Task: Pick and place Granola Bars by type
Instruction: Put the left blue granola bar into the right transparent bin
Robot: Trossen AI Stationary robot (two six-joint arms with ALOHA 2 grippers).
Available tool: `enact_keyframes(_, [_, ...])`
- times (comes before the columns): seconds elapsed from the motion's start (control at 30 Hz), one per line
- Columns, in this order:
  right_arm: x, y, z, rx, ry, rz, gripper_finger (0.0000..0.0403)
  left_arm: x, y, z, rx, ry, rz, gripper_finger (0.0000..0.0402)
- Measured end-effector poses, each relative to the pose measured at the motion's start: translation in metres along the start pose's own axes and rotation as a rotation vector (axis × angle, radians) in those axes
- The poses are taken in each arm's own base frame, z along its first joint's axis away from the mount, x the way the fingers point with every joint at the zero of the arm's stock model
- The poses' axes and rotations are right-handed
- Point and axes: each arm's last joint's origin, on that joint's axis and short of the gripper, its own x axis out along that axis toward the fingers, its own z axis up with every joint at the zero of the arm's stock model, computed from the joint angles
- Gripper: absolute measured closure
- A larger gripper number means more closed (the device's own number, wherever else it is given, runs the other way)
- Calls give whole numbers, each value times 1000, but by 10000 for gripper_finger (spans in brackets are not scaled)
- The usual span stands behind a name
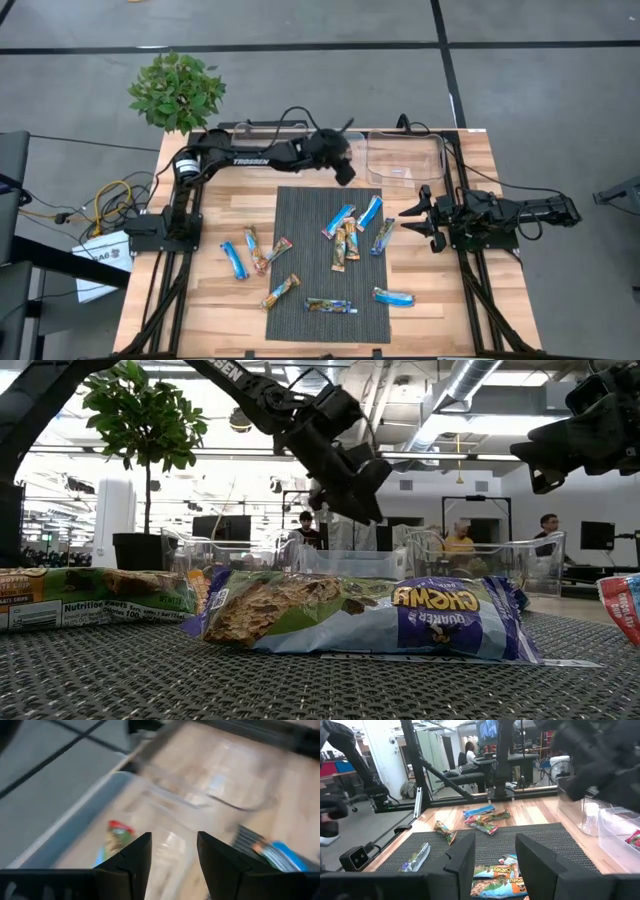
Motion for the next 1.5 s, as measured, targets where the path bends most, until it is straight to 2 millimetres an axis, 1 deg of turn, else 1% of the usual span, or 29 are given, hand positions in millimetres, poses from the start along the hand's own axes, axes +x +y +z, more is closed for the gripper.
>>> enact_keyframes(0.17, [0,0,0,0,0,0,269,-4,-23,-5,204,27,-53,251])
enact_keyframes(0.33, [0,0,0,0,0,0,270,-11,-50,-16,389,79,-201,251])
enact_keyframes(0.47, [0,0,0,0,0,0,268,-18,-75,-25,464,112,-324,251])
enact_keyframes(0.63, [0,0,0,0,0,0,270,-29,-101,-36,547,149,-403,251])
enact_keyframes(1.0, [0,0,0,0,0,0,269,-56,-151,-62,659,266,-506,251])
enact_keyframes(1.2, [0,0,0,0,0,0,269,-72,-172,-77,650,349,-524,251])
enact_keyframes(1.5, [0,0,0,0,0,0,270,-99,-198,-103,570,500,-414,251])
